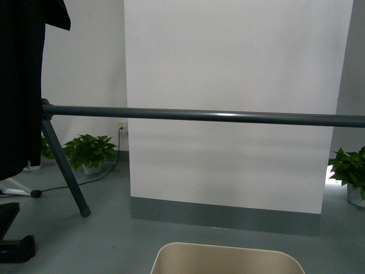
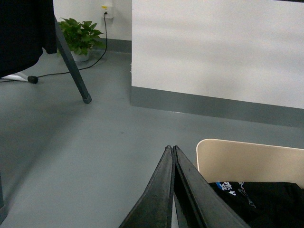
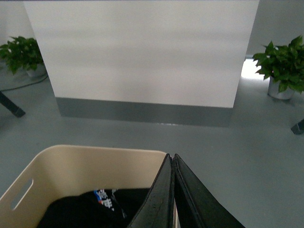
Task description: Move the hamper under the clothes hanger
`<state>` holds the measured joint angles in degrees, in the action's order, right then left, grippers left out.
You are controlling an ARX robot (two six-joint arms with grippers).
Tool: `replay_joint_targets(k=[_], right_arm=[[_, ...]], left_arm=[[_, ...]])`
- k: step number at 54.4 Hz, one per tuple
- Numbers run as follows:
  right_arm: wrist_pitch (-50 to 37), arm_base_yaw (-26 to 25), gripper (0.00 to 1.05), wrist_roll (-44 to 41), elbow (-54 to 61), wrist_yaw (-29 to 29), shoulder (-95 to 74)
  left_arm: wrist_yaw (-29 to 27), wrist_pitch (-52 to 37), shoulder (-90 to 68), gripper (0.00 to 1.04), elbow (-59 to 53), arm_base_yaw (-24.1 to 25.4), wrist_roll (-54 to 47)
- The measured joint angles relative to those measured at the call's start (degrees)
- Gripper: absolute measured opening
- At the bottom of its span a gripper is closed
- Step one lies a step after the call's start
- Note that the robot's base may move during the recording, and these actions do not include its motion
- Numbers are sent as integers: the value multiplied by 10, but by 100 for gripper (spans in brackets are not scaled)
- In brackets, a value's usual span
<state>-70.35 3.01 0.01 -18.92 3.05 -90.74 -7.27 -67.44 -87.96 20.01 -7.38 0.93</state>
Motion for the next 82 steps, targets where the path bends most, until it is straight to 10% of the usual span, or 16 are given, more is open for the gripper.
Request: replay_joint_targets(k=[82], right_arm=[[433,-30,2,0,186,-30,635]], left_arm=[[73,401,605,3,-190,72,-2]])
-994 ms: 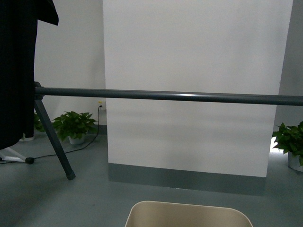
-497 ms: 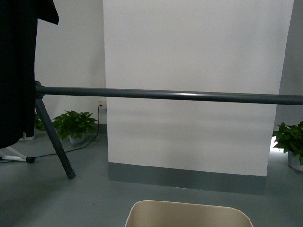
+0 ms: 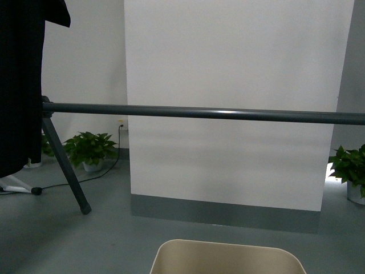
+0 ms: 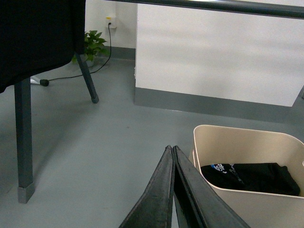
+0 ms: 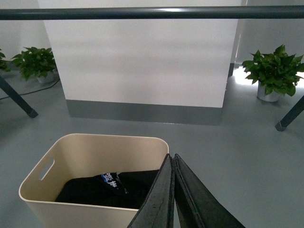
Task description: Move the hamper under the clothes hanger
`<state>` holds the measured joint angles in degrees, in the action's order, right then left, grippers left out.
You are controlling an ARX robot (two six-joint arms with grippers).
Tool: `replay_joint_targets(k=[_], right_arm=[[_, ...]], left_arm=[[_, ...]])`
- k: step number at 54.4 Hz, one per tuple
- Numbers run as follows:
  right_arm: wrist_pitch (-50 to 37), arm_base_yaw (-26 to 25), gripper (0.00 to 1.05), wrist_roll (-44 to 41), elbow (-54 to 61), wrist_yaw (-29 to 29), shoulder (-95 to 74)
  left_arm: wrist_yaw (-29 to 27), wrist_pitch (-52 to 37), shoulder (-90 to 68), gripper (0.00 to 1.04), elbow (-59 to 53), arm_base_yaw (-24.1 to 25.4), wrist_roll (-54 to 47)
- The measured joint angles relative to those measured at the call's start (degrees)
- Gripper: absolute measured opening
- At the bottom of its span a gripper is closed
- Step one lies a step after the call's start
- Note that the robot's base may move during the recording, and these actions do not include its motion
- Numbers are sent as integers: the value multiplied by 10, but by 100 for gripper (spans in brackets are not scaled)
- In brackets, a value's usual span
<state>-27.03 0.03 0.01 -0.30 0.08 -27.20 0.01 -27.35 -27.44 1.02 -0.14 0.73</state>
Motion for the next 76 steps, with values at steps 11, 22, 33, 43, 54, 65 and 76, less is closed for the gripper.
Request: replay_joint_targets(k=[11,22,33,43,54,65,76], right_arm=[[58,0,2,0,0,0,61],[94,0,2,0,0,0,98],[130,0,2,0,0,0,135],[152,0,2,0,0,0,156],[240,0,2,0,0,0,225],[269,0,2,0,0,-1,269],[270,0,2,0,0,-1,270]], left_arm=[[0,59,61,3,0,0,0],[0,95,99,3,0,0,0],[0,132,135,3,0,0,0],[0,154,157,3,0,0,0],[1,243,228,3,0,0,0],[0,272,271,3,0,0,-2],[0,272,272,3,0,0,-2]])
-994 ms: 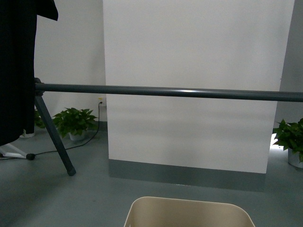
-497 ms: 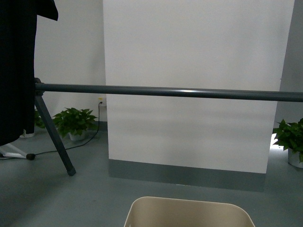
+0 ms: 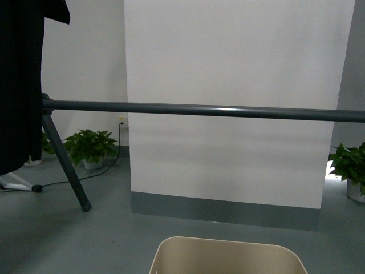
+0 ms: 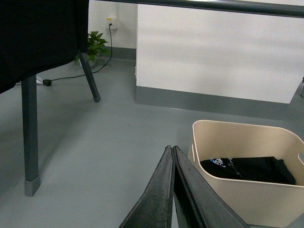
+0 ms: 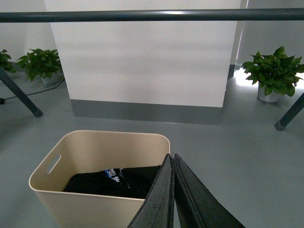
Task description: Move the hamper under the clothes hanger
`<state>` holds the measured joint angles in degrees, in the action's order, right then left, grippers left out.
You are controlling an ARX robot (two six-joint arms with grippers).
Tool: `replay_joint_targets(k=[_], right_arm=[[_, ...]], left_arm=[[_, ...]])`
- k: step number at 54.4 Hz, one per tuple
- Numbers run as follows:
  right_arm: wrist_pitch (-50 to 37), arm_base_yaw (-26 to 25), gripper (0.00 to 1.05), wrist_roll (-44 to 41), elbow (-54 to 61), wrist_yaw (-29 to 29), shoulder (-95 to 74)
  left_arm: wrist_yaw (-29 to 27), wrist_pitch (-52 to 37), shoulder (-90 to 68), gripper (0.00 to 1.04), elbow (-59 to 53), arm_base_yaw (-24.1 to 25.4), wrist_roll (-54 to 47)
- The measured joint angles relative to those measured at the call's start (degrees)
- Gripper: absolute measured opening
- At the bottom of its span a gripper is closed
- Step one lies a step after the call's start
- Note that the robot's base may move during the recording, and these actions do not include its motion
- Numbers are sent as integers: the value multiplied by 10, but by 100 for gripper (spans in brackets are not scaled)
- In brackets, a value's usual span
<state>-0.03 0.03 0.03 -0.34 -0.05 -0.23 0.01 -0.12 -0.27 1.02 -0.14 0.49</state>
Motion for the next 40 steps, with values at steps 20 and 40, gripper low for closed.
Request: replay_joint_targets(k=[20,40], right_arm=[[0,0,40,0,0,0,0],[0,0,99,0,0,0,0]], left_arm=[[0,0,0,42,0,0,0],[0,0,0,100,0,0,-2]])
